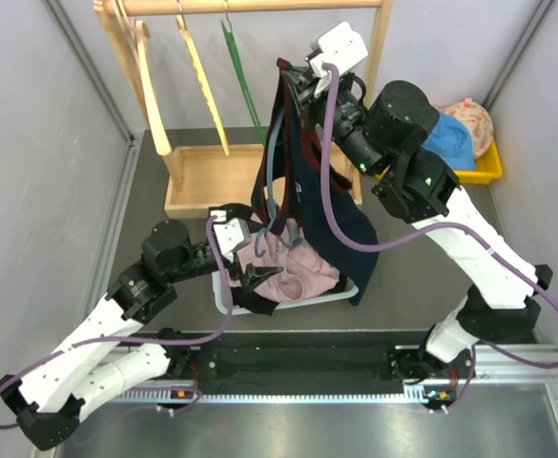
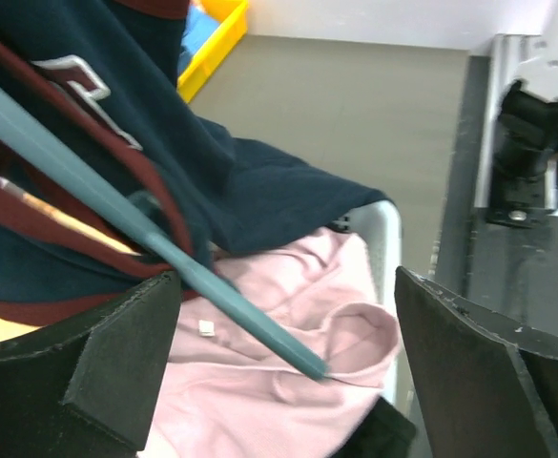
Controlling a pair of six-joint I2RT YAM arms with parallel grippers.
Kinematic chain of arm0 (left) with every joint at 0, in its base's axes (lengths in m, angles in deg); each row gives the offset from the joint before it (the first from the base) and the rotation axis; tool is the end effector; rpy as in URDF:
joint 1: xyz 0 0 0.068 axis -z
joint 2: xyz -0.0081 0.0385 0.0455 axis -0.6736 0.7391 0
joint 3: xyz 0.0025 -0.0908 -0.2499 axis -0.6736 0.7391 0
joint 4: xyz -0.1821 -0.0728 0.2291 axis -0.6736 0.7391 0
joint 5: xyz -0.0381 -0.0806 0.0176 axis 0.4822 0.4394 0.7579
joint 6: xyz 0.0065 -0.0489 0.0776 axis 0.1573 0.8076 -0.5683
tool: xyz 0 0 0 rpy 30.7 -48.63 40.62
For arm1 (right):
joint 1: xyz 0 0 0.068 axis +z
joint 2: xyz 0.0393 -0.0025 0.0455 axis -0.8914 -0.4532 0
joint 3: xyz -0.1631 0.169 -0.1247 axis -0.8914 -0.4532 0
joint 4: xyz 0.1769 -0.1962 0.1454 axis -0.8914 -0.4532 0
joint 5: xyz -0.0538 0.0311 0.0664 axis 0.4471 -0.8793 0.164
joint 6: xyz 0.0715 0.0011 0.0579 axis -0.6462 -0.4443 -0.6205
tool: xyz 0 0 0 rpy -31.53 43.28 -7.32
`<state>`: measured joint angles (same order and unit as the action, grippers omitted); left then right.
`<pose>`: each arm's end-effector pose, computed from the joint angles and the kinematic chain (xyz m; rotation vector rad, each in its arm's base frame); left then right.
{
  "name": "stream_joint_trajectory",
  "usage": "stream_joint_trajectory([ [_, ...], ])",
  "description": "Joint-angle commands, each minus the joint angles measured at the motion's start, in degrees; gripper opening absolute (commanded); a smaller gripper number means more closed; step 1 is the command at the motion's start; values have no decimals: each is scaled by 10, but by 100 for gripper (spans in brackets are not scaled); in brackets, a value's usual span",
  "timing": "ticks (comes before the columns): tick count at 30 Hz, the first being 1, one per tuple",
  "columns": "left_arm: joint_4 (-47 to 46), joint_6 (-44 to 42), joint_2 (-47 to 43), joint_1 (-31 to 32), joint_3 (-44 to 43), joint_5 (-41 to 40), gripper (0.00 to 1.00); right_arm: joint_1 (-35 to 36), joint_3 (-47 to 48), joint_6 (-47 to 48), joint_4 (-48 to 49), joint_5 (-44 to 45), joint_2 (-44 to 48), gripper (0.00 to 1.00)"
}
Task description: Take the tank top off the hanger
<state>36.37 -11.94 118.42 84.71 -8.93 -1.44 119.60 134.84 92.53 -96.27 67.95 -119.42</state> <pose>0.1599 -0.1981 0.3644 1.0955 1.3523 -0.8209 0.2262 0.2988 0.6272 -0.5631 1.1380 0.3741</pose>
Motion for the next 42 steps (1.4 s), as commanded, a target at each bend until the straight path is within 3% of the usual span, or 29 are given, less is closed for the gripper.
stream_joint_trajectory([
  [1, -54, -25, 30, 1, -2, -56, 92, 22, -29, -6, 32, 7, 62, 0],
  [4, -55, -32, 38, 1, -5, -78, 67, 22, -61, -12, 29, 6, 94, 0],
  [5, -56, -31, 39, 1, -7, -102, 52, 22, -69, -15, 29, 5, 112, 0],
  [6, -57, -31, 39, 1, -10, -119, 27, 22, -83, -20, 29, 3, 121, 0],
  [8, -56, -40, 39, 1, -19, -142, 15, 22, -98, -26, 29, -1, 140, 0],
  [13, -65, -60, 38, -1, -42, -155, 15, 22, -130, -46, 9, -20, 195, 0],
  [19, -108, -65, 52, -12, -81, -127, 0, 22, -130, -66, -48, -69, 224, 0],
  [27, -131, -75, 82, -38, -190, -61, 0, 22, -129, -40, -35, -121, 267, 0],
  [35, -81, -86, 80, -101, -340, -33, 0, 23, -1, -30, -64, -168, 204, 0],
  [42, -58, -99, 102, -128, -458, -34, 0, 23, 116, -15, -16, -216, 118, 0],
])
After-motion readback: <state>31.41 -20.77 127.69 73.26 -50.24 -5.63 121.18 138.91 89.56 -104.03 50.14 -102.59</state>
